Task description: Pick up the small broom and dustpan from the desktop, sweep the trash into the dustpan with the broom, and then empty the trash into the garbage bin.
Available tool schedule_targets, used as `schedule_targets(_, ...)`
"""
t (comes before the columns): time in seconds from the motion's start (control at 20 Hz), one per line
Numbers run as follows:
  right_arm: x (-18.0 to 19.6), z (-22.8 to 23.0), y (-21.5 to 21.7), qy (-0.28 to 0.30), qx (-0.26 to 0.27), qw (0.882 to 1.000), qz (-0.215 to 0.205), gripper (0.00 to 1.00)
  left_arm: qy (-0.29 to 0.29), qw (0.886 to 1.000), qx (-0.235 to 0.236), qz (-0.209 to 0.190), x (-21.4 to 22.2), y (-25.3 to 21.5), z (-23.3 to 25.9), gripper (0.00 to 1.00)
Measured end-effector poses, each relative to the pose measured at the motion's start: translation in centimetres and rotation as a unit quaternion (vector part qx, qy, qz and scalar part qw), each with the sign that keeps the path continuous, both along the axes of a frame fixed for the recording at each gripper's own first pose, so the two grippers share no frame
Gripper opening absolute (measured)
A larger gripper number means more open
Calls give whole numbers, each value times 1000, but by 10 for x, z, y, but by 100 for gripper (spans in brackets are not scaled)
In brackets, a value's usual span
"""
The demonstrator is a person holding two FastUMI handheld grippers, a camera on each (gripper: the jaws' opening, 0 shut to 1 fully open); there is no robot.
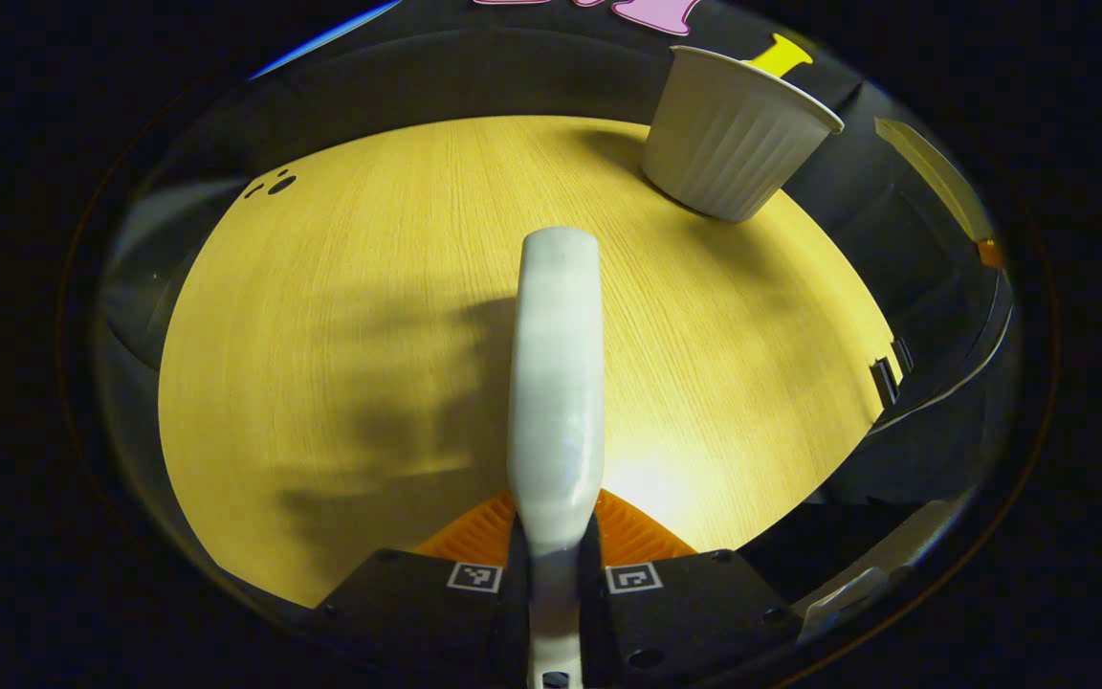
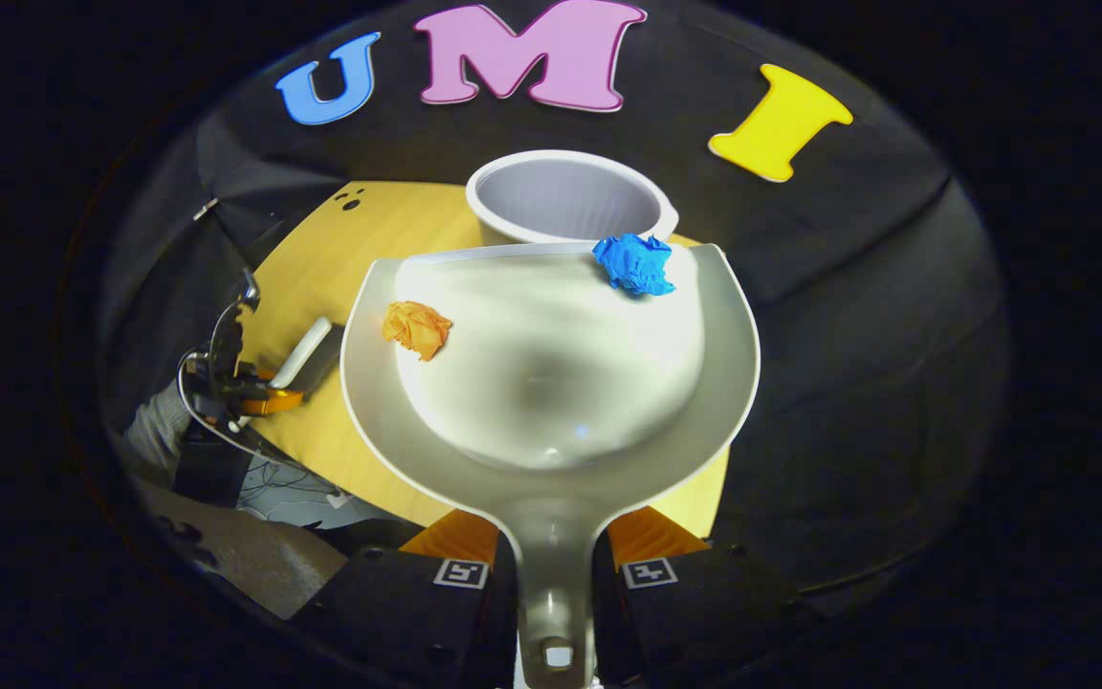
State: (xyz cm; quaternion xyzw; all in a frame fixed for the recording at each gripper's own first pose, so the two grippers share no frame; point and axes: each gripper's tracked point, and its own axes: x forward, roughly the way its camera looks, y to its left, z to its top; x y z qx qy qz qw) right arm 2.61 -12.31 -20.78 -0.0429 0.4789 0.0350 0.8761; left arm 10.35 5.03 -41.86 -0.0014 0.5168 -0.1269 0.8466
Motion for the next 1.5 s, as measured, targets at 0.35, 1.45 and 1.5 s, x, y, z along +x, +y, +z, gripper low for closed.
schedule_targets(0.35, 95, 41, -51, -12, -73, 997, -5, 36, -2, 1000, -4, -1, -6, -4, 2, 25)
schedule_targets(1.45, 225, 61, -78, 188, -367, 888, 203, 36, -10, 1000, -2, 17, -9, 2, 5, 25)
schedule_targets(1.5, 228, 60, -75, 185, -361, 892, 202, 36, -9, 1000, -3, 22, -9, 2, 6, 25)
